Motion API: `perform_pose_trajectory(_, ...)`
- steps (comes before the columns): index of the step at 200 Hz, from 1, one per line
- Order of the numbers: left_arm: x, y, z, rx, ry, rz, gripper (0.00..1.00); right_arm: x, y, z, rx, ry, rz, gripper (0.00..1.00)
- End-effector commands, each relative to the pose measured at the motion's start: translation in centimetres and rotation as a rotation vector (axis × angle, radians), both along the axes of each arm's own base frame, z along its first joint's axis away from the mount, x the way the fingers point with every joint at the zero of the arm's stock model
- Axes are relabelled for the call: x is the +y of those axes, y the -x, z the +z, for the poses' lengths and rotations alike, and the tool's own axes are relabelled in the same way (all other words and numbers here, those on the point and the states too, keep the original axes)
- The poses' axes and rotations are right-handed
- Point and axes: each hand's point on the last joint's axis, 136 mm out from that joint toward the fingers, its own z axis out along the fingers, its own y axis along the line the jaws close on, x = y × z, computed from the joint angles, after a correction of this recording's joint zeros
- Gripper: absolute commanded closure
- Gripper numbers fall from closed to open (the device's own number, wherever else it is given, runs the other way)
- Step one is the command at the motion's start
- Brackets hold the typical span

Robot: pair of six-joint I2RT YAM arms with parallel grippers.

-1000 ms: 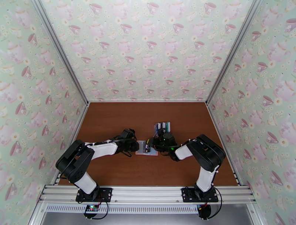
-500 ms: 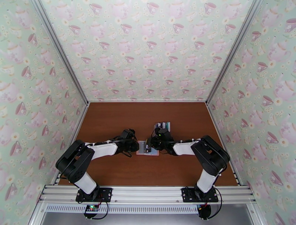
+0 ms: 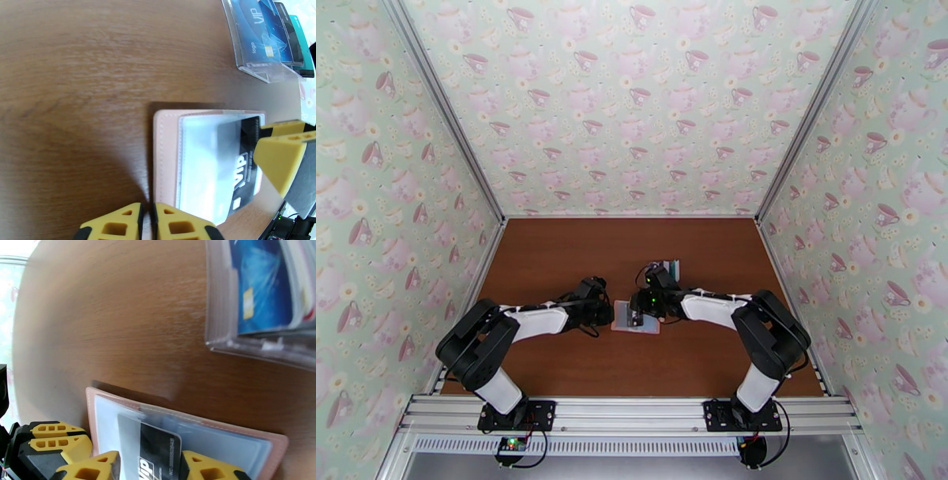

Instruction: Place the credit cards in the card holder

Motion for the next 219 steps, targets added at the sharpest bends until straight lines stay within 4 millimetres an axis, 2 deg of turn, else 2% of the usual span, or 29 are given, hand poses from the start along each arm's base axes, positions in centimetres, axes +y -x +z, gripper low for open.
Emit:
perform_pose_trajectory(1,0.0,4.2,-2.9,0.164,-0.018,-0.052,0.87,-1.1,0.3,0.7,-0.009,0.113,0.028,0.51)
perform_pose_trajectory(30,-0.4,4.5,-2.9,0.168,-0.009,-0.054,0.87,-1.7,-0.1,1.9,-0.033,0.156,0.025,0.5)
perform_pose_trajectory(71,-0.6,4.8,-2.8,0.171,-0.002,-0.055,0.87,-1.7,0.9,3.0,-0.053,0.226,0.06,0.51)
perform_pose_trajectory(120,-0.6,4.7,-3.2,0.174,-0.008,-0.048,0.86,-1.6,1.7,1.8,-0.037,0.267,0.108,0.53)
perform_pose_trajectory(219,-0.5,4.6,-3.8,0.187,-0.015,-0.039,0.86,-1.3,1.5,0.0,-0.012,0.302,0.143,0.58)
